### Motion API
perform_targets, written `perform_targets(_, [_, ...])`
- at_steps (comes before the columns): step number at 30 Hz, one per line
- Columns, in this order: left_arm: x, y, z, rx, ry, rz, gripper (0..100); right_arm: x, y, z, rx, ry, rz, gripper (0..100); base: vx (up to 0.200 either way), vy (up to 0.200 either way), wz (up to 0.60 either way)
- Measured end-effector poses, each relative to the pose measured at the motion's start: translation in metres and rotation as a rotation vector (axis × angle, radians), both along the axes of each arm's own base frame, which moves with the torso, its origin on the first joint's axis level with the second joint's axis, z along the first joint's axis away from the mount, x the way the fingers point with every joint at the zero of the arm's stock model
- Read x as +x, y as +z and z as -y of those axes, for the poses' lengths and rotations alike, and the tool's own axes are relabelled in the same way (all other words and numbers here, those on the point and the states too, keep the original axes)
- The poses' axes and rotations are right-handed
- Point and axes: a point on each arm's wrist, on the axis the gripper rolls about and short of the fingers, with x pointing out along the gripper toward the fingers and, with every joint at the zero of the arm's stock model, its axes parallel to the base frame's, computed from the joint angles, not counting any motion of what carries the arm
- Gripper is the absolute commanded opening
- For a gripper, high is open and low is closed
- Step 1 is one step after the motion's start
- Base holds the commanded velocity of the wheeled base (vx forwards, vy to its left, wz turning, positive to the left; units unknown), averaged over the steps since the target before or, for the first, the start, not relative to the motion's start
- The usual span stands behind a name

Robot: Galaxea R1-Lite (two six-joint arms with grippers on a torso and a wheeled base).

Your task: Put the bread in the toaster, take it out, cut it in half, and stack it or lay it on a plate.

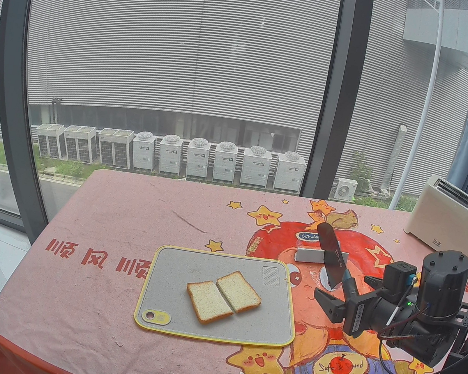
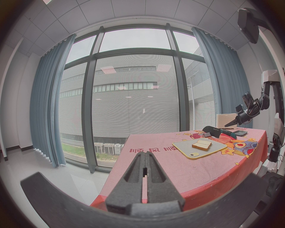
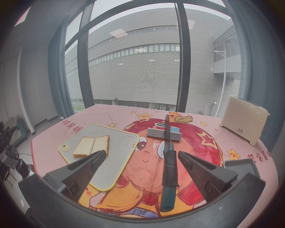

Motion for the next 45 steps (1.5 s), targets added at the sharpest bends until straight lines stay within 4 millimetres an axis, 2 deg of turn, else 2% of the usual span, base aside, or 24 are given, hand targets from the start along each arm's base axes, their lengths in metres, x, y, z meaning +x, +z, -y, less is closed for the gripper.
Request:
perform_targets(14, [0.000,0.000,0.000,0.000,-0.001,0.000,0,0.014,0.017,-0.010,-0.028,0.044,0.072,100,0.000,0.000,0.00])
perform_targets(23, [0.000,0.000,0.000,0.000,0.000,-0.001,0,0.028,0.017,-0.021,-0.017,0.078,0.071,100,0.000,0.000,0.00])
perform_targets(45, [0.000,0.000,0.000,0.000,0.000,0.000,0,0.076,-0.009,-0.055,-0.056,0.091,0.036,100,0.000,0.000,0.00])
